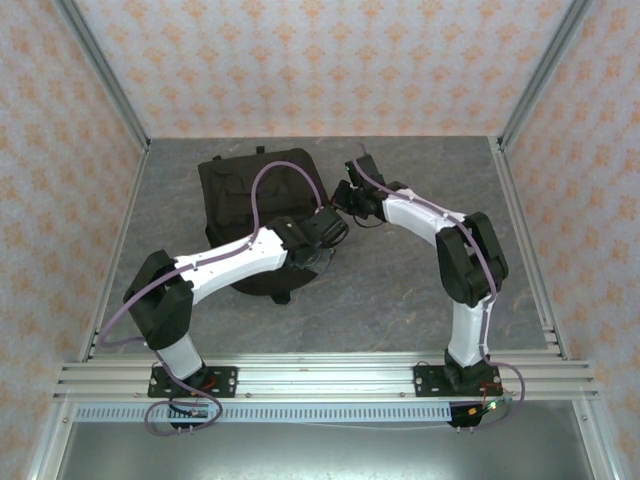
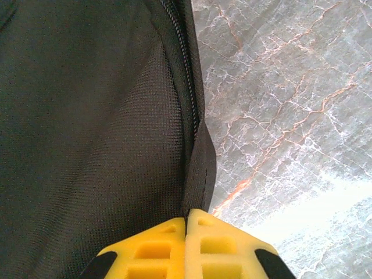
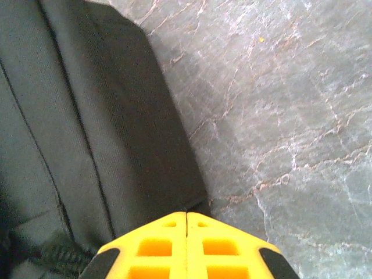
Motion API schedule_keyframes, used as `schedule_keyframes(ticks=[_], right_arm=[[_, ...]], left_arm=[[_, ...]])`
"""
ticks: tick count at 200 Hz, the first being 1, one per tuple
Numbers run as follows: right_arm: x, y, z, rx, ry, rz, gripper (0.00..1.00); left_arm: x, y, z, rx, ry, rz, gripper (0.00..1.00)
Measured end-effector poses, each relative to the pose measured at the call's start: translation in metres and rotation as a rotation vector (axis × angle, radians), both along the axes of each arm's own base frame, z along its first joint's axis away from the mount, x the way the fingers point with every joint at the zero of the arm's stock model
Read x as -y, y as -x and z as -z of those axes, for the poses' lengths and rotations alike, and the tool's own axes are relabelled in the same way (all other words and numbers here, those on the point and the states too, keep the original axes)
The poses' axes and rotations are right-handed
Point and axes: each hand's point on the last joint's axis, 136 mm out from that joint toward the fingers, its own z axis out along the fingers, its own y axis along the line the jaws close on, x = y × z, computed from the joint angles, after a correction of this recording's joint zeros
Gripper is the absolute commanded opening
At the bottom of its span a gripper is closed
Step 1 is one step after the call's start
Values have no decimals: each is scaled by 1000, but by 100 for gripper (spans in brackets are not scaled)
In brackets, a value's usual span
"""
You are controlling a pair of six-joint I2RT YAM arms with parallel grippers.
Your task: Pack the student bag
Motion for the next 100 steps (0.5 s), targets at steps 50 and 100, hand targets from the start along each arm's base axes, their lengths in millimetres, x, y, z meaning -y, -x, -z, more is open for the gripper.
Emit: schedule_keyframes(ticks=[50,100], right_arm=[[-9,-21,-10,13,-13,-3,0],[-1,-17,-6,20,11,9,4]], left_arm=[[5,2,1,-9,37,9,0],[12,6,-2,-27,78,28,0]])
